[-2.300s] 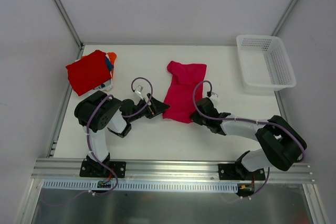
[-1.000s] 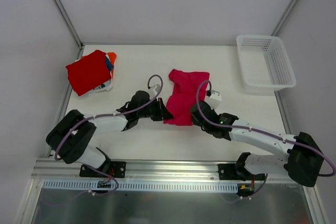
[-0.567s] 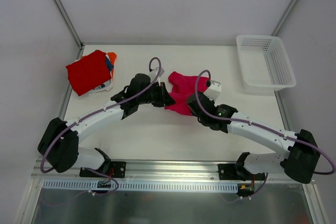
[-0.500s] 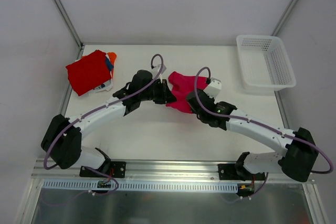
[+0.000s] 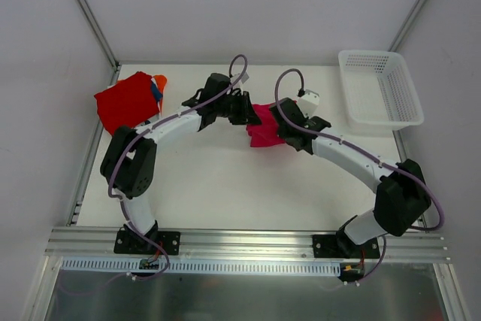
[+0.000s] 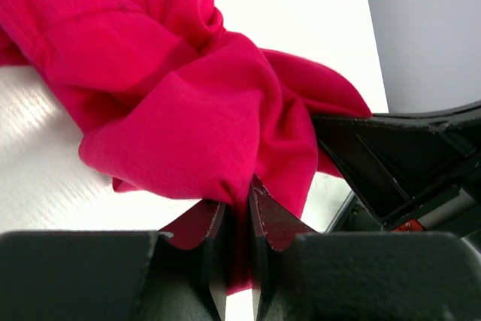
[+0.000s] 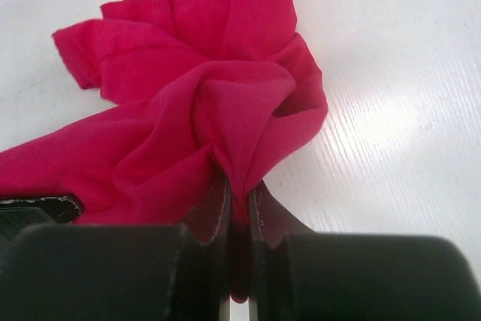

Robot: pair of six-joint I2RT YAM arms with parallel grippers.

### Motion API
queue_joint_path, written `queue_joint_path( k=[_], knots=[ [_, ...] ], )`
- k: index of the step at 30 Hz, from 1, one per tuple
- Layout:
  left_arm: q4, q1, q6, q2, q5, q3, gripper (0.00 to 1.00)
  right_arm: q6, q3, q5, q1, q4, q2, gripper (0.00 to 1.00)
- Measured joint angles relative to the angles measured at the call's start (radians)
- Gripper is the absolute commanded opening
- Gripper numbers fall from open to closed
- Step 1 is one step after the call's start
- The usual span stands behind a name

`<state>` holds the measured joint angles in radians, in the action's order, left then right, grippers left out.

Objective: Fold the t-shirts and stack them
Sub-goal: Fold the long partially folded tshirt into a neat square

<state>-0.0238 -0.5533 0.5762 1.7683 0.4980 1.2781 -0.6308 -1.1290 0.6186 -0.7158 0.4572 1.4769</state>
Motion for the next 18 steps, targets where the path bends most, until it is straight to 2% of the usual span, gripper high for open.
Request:
queue_joint_path(
  k=[7, 16, 17, 18],
  knots=[
    [0.008, 0.059, 0.009, 0.211, 0.101, 0.184, 0.12, 0.06, -0.161, -0.089, 0.126, -0.01, 0.194, 0.01],
    [0.006, 0.125, 0.012, 0.37, 0.152, 0.352, 0.13, 0.133, -0.435, -0.245, 0.242, -0.045, 0.504, 0.01],
    [0.005, 0.134, 0.012, 0.388, 0.157, 0.369, 0.13, 0.138, -0.461, -0.259, 0.249, -0.05, 0.533, 0.06],
    [0.003, 0.141, 0.012, 0.402, 0.16, 0.378, 0.13, 0.143, -0.486, -0.274, 0.256, -0.058, 0.559, 0.2]
  ],
)
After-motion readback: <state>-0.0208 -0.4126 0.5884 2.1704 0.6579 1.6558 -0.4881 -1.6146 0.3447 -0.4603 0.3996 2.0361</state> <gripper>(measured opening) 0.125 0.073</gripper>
